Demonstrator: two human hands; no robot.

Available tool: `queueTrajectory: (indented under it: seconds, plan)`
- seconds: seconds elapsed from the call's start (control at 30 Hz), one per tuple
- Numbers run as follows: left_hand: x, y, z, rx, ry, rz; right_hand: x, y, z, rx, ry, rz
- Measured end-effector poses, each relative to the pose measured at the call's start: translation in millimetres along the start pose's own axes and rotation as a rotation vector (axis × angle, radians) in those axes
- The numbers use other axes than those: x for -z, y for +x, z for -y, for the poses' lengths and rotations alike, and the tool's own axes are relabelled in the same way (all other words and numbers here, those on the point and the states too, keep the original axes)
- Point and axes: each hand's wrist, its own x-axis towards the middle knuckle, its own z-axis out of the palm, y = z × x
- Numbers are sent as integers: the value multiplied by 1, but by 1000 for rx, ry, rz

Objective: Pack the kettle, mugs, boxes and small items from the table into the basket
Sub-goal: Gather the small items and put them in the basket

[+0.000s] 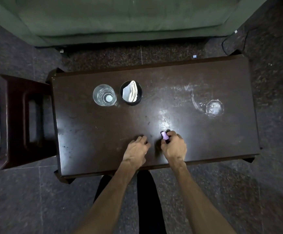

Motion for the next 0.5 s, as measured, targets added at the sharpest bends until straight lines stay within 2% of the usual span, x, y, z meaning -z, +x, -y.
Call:
queueTrajectory:
  seconds: [0.13,0.27,0.37,0.5]
  plan:
    - [-6,0,1,22,-101,-88,1,0,3,-17,63,-26]
    - [-1,-10,8,248,-465,-401,5,-11,24,-4,154,-16]
    - [16,-18,24,411,-704,-564,2,-24,52,71,215,-5]
    - [40,-36,65,460,-788,-750,-8,-44,106,231,280,11]
